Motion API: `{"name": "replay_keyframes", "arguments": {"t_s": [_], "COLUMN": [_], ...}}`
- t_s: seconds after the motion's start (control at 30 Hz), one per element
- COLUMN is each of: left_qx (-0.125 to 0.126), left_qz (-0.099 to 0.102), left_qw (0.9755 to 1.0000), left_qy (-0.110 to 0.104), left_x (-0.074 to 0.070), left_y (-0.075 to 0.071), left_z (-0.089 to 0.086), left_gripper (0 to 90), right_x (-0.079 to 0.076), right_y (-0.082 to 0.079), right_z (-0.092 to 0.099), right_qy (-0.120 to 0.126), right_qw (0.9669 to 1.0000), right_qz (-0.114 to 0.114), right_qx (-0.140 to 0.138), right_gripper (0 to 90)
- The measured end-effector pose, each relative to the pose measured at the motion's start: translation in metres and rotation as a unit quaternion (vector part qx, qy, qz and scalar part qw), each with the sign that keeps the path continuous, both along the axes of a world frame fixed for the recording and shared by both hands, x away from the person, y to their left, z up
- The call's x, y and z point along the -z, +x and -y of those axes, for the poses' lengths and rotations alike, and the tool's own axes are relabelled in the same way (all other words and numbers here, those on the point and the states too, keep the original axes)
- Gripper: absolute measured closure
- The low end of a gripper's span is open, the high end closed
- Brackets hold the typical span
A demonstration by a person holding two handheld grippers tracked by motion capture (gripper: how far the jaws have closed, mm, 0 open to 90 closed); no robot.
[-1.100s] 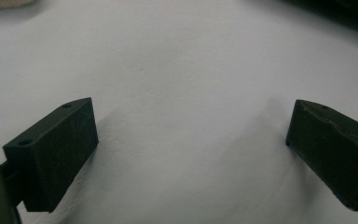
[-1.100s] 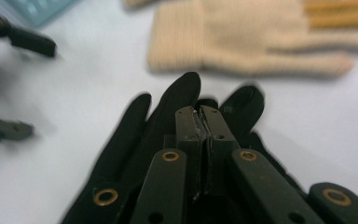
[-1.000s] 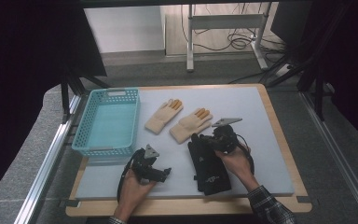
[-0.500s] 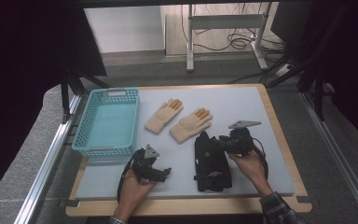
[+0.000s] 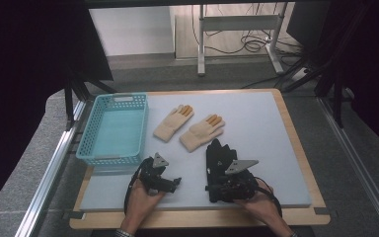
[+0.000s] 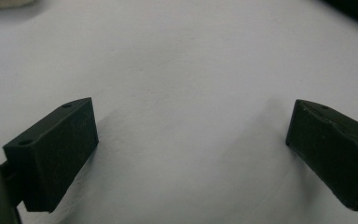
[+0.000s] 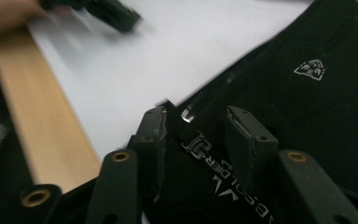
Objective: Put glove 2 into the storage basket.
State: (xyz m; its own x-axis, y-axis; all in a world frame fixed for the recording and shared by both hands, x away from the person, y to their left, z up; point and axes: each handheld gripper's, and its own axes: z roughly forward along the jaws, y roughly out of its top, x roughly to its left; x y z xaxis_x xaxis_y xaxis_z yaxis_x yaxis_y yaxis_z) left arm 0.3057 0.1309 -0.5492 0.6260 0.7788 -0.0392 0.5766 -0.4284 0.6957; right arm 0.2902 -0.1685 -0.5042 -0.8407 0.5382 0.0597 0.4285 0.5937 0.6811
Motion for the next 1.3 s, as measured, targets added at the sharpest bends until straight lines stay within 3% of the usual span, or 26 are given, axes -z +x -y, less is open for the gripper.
{"name": "replay_keyframes", "arguments": {"t_s": [0.07,0.13,0.2,0.3,0.5,0.67,0.9,1.0,1.13,1.23,1.3], "left_qx": [0.0,0.0,0.0,0.0,0.0,0.0,0.0,0.0,0.0,0.0,0.0], "left_qz": [0.0,-0.001,0.0,0.0,0.0,0.0,0.0,0.0,-0.001,0.0,0.0], "left_qw": [1.0,1.0,1.0,1.0,1.0,1.0,1.0,1.0,1.0,1.0,1.0], "left_qy": [0.0,0.0,0.0,0.0,0.0,0.0,0.0,0.0,0.0,0.0,0.0], "left_x": [0.0,0.0,0.0,0.0,0.0,0.0,0.0,0.0,0.0,0.0,0.0], "left_y": [0.0,0.0,0.0,0.0,0.0,0.0,0.0,0.0,0.0,0.0,0.0], "left_z": [0.0,0.0,0.0,0.0,0.0,0.0,0.0,0.0,0.0,0.0,0.0], "left_gripper": [2.4,2.3,2.3,2.4,2.4,2.4,2.4,2.4,2.4,2.4,2.4], "right_x": [0.007,0.011,0.011,0.01,-0.002,-0.011,0.005,-0.005,-0.018,-0.01,0.001], "right_y": [-0.001,-0.004,-0.006,-0.007,-0.005,-0.004,0.0,0.001,0.002,0.003,0.004], "right_z": [-0.003,-0.005,-0.005,-0.005,0.001,-0.007,-0.023,-0.022,-0.023,-0.026,-0.028], "right_qy": [-0.025,-0.038,-0.039,-0.032,0.016,0.043,0.039,0.054,0.052,0.047,0.04], "right_qw": [0.9995,0.9985,0.9985,0.9989,0.9996,0.9987,0.9989,0.9981,0.9983,0.9986,0.9988], "right_qz": [0.019,0.039,0.038,0.035,0.012,0.003,-0.015,-0.008,0.006,-0.005,-0.019], "right_qx": [-0.009,-0.008,-0.005,0.003,0.021,0.026,0.023,0.028,0.027,0.025,0.024], "right_gripper": [57.0,63.9,77.6,82.5,82.8,81.8,80.1,81.7,81.7,80.5,72.6]}}
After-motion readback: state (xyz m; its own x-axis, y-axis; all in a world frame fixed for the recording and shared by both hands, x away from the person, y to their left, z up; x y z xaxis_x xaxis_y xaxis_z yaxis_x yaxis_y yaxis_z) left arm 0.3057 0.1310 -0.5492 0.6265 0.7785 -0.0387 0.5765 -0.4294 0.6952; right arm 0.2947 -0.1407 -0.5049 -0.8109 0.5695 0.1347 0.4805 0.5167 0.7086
